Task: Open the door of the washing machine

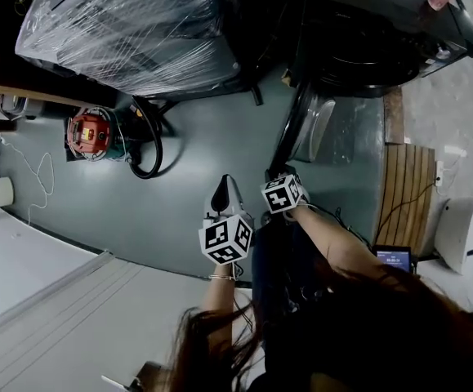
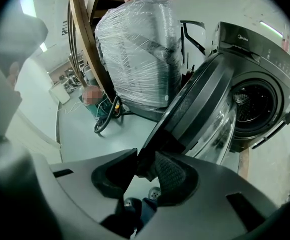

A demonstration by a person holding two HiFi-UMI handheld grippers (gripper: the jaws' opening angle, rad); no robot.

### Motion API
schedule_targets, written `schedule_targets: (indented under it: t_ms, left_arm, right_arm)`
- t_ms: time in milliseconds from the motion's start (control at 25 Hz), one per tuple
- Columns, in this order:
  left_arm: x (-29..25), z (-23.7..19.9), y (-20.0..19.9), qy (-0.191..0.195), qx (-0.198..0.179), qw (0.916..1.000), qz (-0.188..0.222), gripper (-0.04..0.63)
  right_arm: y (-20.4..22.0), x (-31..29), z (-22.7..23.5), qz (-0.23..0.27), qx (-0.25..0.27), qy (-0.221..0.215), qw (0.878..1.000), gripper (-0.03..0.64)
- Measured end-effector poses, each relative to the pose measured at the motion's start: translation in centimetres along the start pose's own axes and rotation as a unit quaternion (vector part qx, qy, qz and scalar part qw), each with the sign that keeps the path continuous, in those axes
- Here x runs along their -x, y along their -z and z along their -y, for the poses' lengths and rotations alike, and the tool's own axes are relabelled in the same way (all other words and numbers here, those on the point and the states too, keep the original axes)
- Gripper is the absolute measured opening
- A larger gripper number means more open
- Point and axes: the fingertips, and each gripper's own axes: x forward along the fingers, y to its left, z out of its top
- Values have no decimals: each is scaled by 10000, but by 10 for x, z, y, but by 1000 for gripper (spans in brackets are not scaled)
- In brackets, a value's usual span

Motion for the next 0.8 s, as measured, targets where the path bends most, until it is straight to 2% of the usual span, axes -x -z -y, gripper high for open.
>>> schedule_targets:
  t_ms: [240, 600, 800]
  left_arm:
    - [-9, -23, -12, 31, -47, 10000, -82, 11]
    - [-34, -44, -30, 847, -394, 9949, -382, 11]
    - [-48, -65, -46, 1123, -533, 9910, -489, 11]
  right_arm:
    - [-18, -12, -14, -33, -128, -20, 9999, 109]
    - [-40, -28, -29, -48, -528, 272, 9982, 107]
    - [-54, -38, -35, -31, -808, 444, 9957, 107]
